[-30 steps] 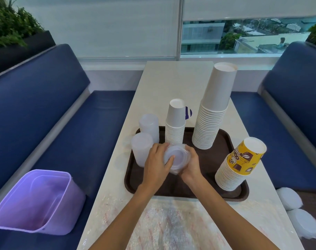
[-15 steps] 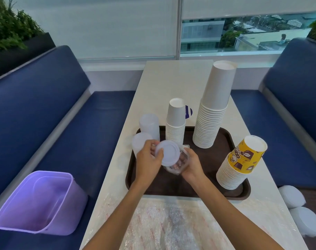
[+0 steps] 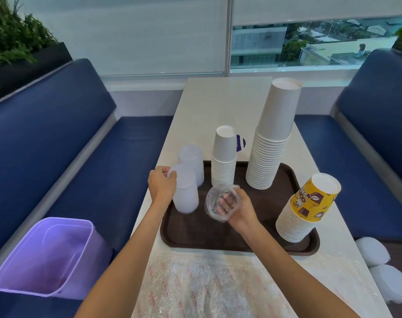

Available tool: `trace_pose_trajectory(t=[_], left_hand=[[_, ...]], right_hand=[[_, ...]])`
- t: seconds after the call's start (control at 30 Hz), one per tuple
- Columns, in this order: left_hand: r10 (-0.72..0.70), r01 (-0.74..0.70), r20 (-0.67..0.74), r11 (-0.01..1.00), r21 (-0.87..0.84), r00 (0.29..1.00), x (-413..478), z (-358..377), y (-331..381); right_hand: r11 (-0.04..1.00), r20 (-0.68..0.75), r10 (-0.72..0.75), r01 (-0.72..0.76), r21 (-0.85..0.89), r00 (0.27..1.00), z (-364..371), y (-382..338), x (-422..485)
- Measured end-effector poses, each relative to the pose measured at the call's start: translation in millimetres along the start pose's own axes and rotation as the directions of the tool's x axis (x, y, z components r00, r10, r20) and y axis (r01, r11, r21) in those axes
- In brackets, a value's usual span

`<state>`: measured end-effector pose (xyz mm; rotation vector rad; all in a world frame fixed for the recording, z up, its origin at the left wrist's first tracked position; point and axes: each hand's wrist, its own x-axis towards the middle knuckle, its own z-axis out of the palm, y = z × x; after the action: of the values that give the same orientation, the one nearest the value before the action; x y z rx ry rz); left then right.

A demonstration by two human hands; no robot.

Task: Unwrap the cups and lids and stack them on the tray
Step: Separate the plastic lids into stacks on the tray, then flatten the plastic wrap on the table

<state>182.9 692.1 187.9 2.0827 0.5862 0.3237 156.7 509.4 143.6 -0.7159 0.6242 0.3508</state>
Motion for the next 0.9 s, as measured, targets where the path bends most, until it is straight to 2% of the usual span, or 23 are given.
trace_pose_trajectory(t=[0.17,0.27,0.4,0.53,0.67,0.73,0.8,0.9], left_hand=[[0.059,-0.064,0.028,0.979,0.194,0.998,1,6,-5],[0.144,-0.149,0.041,0.973,0.177,0.989,-5,6,-8],[0.293,-0.324,0.185,0.93,0.173,0.938,-13,7,-14],[0.3,-0.38,0.29,0.882,0.278,0.909,-12,13,-26],[0.304,-0.417,0.331,0.833,0.364,0.894,-13,17,-32],[0.299,-0.413,0.307,0.801,0.435,0.903,-12,17,-30],[0.371,-0.426,0.21,0.797,0.428,0.905,-18,16,-26],[0.536,-0.535,0.03,0.835,0.133,0.844,-42,16,-14]], right_hand=[[1.0,0.004,-0.013,0.013,0.007,1.0,0,-2,-2],[1.0,0.002,-0.011,0.011,-0.003,1.0,0,-3,-3],[1.0,-0.006,-0.014,0.014,-0.013,1.0,1,-4,-4],[1.0,0.002,0.009,-0.009,-0.003,1.0,3,-3,-7],[1.0,0.014,-0.004,0.004,-0.002,1.0,5,-4,-11],[1.0,0.027,-0.015,0.016,-0.02,1.0,5,-5,-11],[0.999,0.042,-0.019,0.02,-0.033,0.999,5,-7,-13],[0.999,0.068,-0.028,0.029,-0.02,0.997,6,-9,-16]])
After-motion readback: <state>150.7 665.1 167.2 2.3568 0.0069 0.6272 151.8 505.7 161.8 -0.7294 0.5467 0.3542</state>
